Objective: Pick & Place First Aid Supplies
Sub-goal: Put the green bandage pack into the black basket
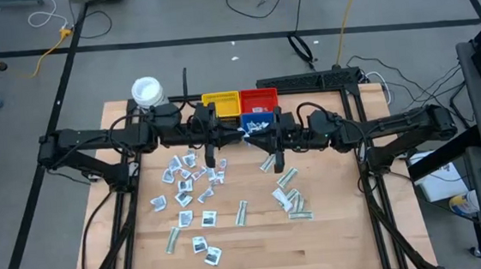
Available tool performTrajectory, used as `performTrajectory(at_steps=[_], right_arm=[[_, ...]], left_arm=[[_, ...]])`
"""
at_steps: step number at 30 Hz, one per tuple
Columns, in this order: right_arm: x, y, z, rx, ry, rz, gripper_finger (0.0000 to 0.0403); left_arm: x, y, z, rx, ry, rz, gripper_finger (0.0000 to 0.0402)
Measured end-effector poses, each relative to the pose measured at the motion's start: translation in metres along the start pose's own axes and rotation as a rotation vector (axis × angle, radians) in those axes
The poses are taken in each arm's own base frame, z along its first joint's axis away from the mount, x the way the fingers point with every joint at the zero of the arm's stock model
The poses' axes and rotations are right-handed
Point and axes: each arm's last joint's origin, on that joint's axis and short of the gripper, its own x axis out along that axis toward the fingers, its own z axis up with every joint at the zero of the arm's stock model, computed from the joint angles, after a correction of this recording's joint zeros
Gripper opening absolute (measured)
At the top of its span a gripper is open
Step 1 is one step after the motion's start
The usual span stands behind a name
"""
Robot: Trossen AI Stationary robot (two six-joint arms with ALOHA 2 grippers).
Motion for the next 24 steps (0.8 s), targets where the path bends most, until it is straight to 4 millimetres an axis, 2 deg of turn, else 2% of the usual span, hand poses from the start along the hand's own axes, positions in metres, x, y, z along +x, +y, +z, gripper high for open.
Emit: performTrajectory(at_steps=[3, 7, 12, 17, 24], right_arm=[[-0.002, -0.001, -0.001, -0.014, 0.037, -0.006, 0.0072], [-0.018, -0.001, 0.004, -0.096, 0.108, -0.018, 0.0137], [-0.041, -0.001, 0.021, -0.099, 0.109, -0.019, 0.0193], [-0.059, 0.001, 0.037, -0.095, 0.052, -0.01, 0.0215], [-0.075, 0.002, 0.051, -0.125, -0.01, -0.001, 0.0212]], left_arm=[[-0.001, 0.001, 0.0, 0.032, 0.003, 0.007, 0.0004], [-0.003, 0.007, 0.003, 0.163, 0.018, 0.036, 0.0003], [-0.007, 0.021, 0.002, 0.346, 0.222, 0.119, 0.0002], [-0.015, 0.042, -0.001, 0.445, 0.402, 0.202, 0.0001], [-0.03, 0.069, -0.01, 0.463, 0.598, 0.315, 0.0001]])
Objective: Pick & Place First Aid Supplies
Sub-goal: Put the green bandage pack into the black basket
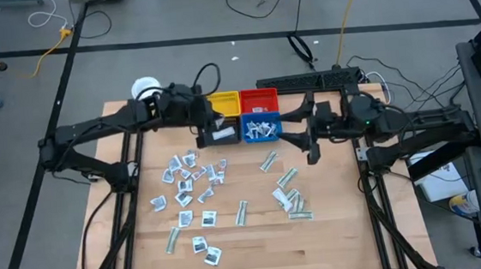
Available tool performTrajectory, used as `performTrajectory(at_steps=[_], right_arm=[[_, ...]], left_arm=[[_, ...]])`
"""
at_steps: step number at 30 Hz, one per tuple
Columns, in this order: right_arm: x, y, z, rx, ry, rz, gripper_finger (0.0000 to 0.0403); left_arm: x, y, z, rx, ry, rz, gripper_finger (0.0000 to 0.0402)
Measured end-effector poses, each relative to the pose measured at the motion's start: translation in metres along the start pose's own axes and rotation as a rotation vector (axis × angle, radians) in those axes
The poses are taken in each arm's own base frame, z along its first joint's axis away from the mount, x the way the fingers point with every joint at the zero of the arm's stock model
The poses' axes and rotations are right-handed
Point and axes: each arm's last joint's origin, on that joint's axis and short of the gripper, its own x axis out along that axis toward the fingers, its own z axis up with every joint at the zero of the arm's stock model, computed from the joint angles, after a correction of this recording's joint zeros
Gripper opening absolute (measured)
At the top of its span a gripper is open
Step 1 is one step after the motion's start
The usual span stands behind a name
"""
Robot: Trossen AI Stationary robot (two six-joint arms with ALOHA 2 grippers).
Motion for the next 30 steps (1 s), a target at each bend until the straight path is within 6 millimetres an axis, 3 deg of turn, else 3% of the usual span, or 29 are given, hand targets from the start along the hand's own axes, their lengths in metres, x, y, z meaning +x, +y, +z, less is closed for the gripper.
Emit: performTrajectory(at_steps=[5, 8, 13, 18, 25, 30], right_arm=[[-0.003, 0.0, 0.003, -0.011, -0.013, 0.001, 0.0209], [-0.003, 0.0, 0.003, -0.017, -0.014, 0.001, 0.021], [-0.003, 0.0, 0.003, -0.057, -0.014, 0.001, 0.0211], [-0.003, 0.0, 0.003, -0.059, -0.014, 0.001, 0.021], [-0.003, 0.0, 0.003, -0.059, -0.015, 0.001, 0.0209], [-0.003, 0.0, 0.003, -0.059, -0.015, 0.001, 0.0212]], left_arm=[[0.011, 0.008, -0.017, 0.005, 0.182, -0.027, 0.0], [0.02, 0.015, -0.015, 0.01, 0.328, -0.064, 0.0], [0.045, 0.031, -0.013, 0.09, 0.567, -0.118, 0.0], [0.07, 0.047, -0.024, 0.135, 0.757, -0.177, 0.0], [0.097, 0.053, -0.037, 0.145, 0.872, -0.231, 0.0], [0.124, 0.045, -0.047, 0.161, 0.908, -0.256, 0.0]])
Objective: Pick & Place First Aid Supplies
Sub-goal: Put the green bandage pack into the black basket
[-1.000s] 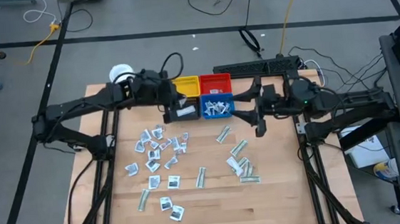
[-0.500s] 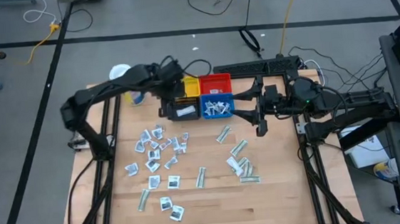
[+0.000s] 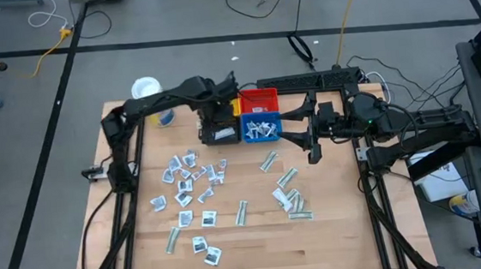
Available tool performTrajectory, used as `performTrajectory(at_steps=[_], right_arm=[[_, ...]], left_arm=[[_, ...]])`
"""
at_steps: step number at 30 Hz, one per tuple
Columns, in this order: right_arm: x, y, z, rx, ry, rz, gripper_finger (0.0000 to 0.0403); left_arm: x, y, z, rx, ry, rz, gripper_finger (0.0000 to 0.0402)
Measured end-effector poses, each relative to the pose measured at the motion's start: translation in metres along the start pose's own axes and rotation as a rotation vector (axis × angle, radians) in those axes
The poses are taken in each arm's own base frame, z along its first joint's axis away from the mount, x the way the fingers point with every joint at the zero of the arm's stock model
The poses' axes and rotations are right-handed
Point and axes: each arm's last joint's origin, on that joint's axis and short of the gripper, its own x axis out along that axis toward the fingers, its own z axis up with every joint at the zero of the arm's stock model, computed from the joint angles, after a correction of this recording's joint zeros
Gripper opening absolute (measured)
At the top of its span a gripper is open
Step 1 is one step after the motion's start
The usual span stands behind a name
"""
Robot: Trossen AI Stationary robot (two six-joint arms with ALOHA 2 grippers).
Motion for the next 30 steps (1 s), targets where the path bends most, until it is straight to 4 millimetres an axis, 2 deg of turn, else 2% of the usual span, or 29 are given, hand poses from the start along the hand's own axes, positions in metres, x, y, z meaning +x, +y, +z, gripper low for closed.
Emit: performTrajectory(at_steps=[8, 16, 21, 27, 30], right_arm=[[0.0, 0.0, 0.0, 0.002, 0.0, 0.0, 0.021], [0.0, 0.0, 0.0, 0.003, 0.0, 0.002, 0.021], [0.0, 0.0, 0.0, 0.004, 0.0, 0.004, 0.0212], [0.0, 0.0, 0.0, 0.004, 0.0, 0.004, 0.0211], [0.0, 0.0, 0.0, 0.004, 0.003, 0.004, 0.0212]], left_arm=[[0.048, 0.001, 0.027, 0.009, 0.016, -0.02, 0.0], [0.07, 0.0, 0.041, 0.009, -0.012, -0.016, 0.0007], [0.07, 0.0, 0.041, -0.009, -0.02, -0.03, 0.0056], [0.07, 0.005, 0.038, -0.056, 0.012, 0.017, 0.0156], [0.061, 0.008, 0.035, -0.115, -0.007, 0.029, 0.0196]])
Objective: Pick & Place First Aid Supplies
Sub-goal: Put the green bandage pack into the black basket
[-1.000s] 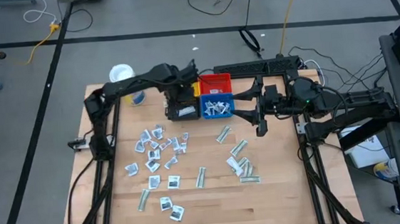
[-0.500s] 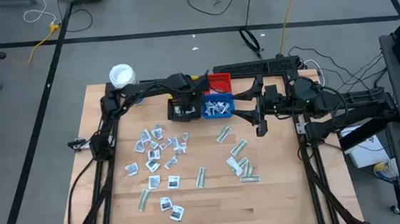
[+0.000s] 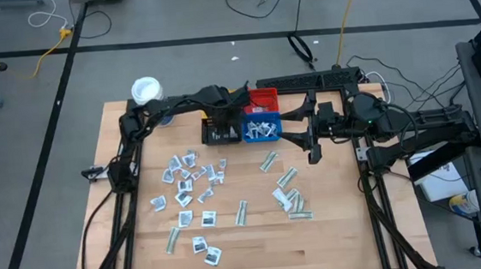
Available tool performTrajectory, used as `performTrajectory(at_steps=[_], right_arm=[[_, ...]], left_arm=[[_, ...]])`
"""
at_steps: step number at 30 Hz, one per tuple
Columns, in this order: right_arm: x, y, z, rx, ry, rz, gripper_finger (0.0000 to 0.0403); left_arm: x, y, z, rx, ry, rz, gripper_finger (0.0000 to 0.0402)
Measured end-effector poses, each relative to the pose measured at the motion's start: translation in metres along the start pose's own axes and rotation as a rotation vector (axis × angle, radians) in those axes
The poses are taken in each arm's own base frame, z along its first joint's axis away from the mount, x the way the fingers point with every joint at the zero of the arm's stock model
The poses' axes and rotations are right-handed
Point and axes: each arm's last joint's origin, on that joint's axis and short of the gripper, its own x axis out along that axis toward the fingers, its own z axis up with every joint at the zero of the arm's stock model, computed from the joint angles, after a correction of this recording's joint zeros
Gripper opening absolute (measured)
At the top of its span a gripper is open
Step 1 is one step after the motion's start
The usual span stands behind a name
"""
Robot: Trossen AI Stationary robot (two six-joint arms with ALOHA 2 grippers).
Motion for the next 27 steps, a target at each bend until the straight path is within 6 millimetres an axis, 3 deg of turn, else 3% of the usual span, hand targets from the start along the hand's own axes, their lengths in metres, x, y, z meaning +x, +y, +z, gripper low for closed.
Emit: performTrajectory(at_steps=[6, 16, 21, 27], right_arm=[[0.0, 0.0, -0.004, -0.004, 0.045, 0.0, 0.021], [0.0, 0.0, -0.011, -0.006, 0.106, -0.001, 0.021], [-0.001, 0.0, -0.014, 0.02, 0.143, -0.003, 0.021], [-0.001, 0.0, -0.016, 0.03, 0.164, -0.005, 0.021]], left_arm=[[-0.051, 0.008, -0.008, -0.138, -0.243, -0.067, 0.0221], [-0.158, -0.002, -0.026, -0.161, -0.781, -0.2, 0.0191], [-0.208, -0.027, -0.038, -0.103, -0.979, -0.204, 0.0171], [-0.247, -0.076, -0.043, -0.002, -1.112, -0.223, 0.0149]])
